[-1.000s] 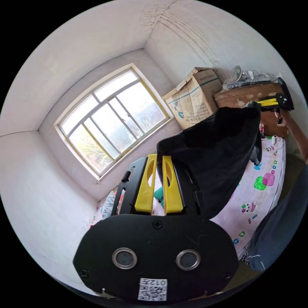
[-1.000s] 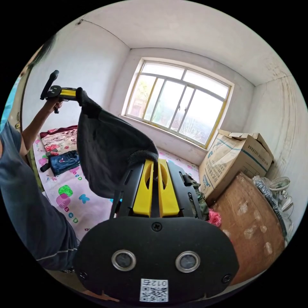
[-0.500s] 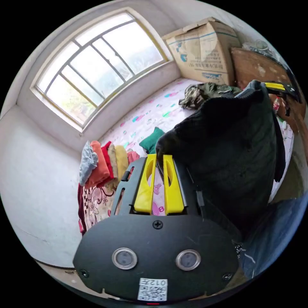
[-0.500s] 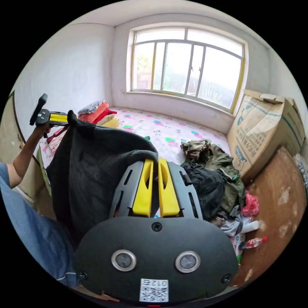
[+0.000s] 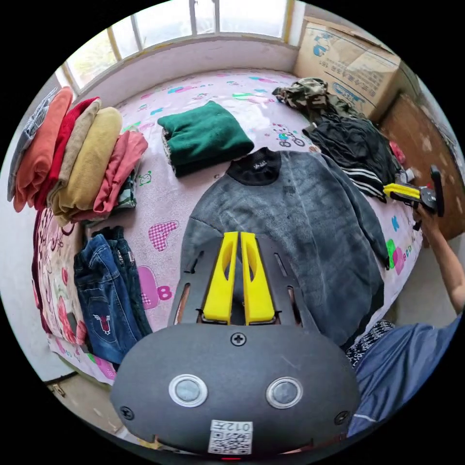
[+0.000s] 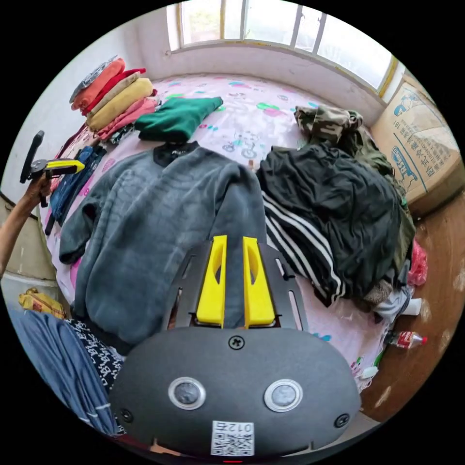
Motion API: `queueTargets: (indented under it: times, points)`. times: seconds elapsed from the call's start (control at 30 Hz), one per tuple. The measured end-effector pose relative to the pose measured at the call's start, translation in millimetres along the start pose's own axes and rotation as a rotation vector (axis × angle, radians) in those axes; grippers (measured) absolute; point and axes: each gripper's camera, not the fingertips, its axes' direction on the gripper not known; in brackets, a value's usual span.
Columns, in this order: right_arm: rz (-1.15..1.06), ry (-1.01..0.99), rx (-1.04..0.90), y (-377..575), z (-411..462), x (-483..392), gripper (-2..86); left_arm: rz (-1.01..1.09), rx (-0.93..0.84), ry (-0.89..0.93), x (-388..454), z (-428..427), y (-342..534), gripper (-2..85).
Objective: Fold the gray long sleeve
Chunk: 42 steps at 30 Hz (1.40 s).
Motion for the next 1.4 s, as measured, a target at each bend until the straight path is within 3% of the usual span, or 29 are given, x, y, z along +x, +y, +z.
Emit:
queueTargets:
  times: [0.13, 0.27, 0.47, 0.57, 0.77, 0.93, 1.1, 1.4]
  points:
    - [0.179, -0.114, -0.061, 66.1, 35.4, 31.6, 7.0, 0.106, 0.02, 0.068, 39.8, 11.1, 23.2, 0.6]
    - [0.39, -0.152, -0.07, 128.7, 69.4, 62.3, 7.9, 0.153, -0.108, 0.004, 70.2, 44.8, 32.8, 0.4]
    - [0.431, -0.176, -0.057, 155.2, 120.1, 72.4, 8.6, 0.087, -0.318, -0.109, 52.7, 92.4, 29.7, 0.3]
    - [0.385, -0.193, -0.07, 142.4, 151.3, 67.9, 8.8, 0.042, -0.389, -0.168, 34.3, 105.0, 26.0, 0.4]
    - [0.082, -0.006, -0.177, 113.8, 189.1, 40.5, 2.3, -0.059, -0.344, -0.184, 10.2, 91.2, 10.9, 0.4]
    - [0.08, -0.062, -0.126, 96.7, 161.7, 111.7, 1.3, -0.058, -0.271, -0.163, 7.8, 70.7, -5.7, 0.3]
    - [0.135, 0.009, 0.027, 43.0, 89.7, 228.9, 1.0, -0.037, -0.223, -0.127, 8.1, 64.8, -33.3, 0.3]
    - [0.016, 0.131, 0.062, -87.0, 54.9, 264.8, 0.8, 0.16, -0.245, 0.107, 48.7, 92.7, -94.7, 0.3]
